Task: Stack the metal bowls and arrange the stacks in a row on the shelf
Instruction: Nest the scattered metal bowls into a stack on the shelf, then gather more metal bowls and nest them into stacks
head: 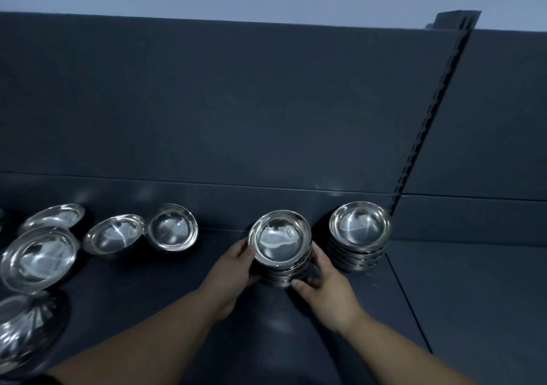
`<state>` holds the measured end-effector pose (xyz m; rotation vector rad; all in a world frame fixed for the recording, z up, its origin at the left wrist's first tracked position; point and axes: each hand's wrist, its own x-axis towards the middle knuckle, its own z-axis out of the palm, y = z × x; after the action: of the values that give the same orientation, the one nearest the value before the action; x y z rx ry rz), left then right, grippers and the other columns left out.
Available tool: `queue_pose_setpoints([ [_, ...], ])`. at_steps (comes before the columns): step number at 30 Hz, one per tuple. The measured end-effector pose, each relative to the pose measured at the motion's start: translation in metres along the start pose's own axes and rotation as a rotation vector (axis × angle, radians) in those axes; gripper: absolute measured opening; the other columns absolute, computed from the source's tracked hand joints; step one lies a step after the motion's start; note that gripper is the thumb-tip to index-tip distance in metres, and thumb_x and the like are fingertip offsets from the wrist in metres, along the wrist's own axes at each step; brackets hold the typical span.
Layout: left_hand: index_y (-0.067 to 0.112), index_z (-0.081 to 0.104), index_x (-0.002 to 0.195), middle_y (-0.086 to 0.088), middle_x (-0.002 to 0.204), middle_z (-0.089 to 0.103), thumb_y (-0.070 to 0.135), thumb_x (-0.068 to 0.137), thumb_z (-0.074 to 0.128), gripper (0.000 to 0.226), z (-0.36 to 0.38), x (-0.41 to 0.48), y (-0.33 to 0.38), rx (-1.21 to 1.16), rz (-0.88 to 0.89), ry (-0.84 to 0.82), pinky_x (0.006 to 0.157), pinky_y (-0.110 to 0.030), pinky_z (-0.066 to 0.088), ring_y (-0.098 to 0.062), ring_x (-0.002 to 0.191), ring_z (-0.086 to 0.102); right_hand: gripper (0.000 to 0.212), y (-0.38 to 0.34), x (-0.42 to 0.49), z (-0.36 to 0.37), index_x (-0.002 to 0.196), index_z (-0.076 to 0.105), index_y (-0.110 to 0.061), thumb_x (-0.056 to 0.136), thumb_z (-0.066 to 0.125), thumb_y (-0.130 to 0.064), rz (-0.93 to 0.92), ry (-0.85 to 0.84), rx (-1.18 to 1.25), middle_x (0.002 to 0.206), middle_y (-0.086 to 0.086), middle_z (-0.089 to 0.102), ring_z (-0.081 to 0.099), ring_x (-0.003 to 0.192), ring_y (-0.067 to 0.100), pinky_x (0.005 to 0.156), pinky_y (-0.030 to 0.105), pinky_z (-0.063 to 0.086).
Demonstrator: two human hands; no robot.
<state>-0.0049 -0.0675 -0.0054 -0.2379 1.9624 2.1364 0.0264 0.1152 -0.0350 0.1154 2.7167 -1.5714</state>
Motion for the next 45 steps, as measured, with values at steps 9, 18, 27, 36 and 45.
queue_pose_setpoints([
  [9,0.031,0.047,0.135,0.009,0.137,0.055,0.044,0.092,0.055,0.046,0.011,0.005,-0.016,0.349,0.111,0.024,0.110,-0.034,0.038,-0.010,0.123,0.052,0.072,0.018,-0.011,-0.012,0.138,0.045,-0.021,0.075,0.077,-0.034,0.098,-0.004,-0.206,0.130,-0.005,0.060,0.057,0.118,0.012,0.103,0.019,0.040],
  [18,0.022,0.031,0.148,0.000,0.153,0.031,0.042,0.091,0.055,0.065,-0.067,-0.033,-0.025,1.029,0.258,0.178,0.113,-0.018,0.018,-0.012,0.141,0.028,0.052,-0.026,-0.020,0.036,0.133,0.054,-0.028,0.084,0.067,-0.039,-0.087,-0.243,-0.462,0.135,-0.006,0.056,0.053,0.123,0.011,0.102,0.018,0.036],
  [27,0.023,0.038,0.145,-0.001,0.150,0.035,0.038,0.087,0.062,0.064,-0.209,-0.077,-0.001,1.083,0.295,0.461,0.114,-0.025,0.024,-0.016,0.139,0.031,0.052,-0.106,-0.014,0.129,0.134,0.053,-0.028,0.084,0.066,-0.039,-0.229,-0.312,-0.447,0.137,-0.007,0.053,0.050,0.125,0.011,0.103,0.017,0.034],
  [36,0.026,0.049,0.133,0.005,0.129,0.053,0.046,0.079,0.070,0.062,-0.352,-0.098,0.010,0.923,0.252,0.455,0.098,-0.025,0.039,-0.012,0.120,0.049,0.048,-0.175,-0.018,0.252,0.131,0.056,-0.026,0.086,0.066,-0.040,-0.249,-0.344,-0.379,0.132,-0.009,0.058,0.051,0.122,0.006,0.090,0.008,0.031],
  [45,0.042,0.042,0.128,0.020,0.126,0.043,0.051,0.057,0.082,0.082,-0.386,-0.092,-0.010,0.873,0.202,0.069,0.105,-0.024,0.038,-0.002,0.121,0.044,0.041,-0.198,-0.027,0.327,0.127,0.061,-0.019,0.088,0.065,-0.034,-0.060,-0.302,-0.222,0.123,-0.006,0.065,0.059,0.115,0.008,0.094,0.014,0.039],
])
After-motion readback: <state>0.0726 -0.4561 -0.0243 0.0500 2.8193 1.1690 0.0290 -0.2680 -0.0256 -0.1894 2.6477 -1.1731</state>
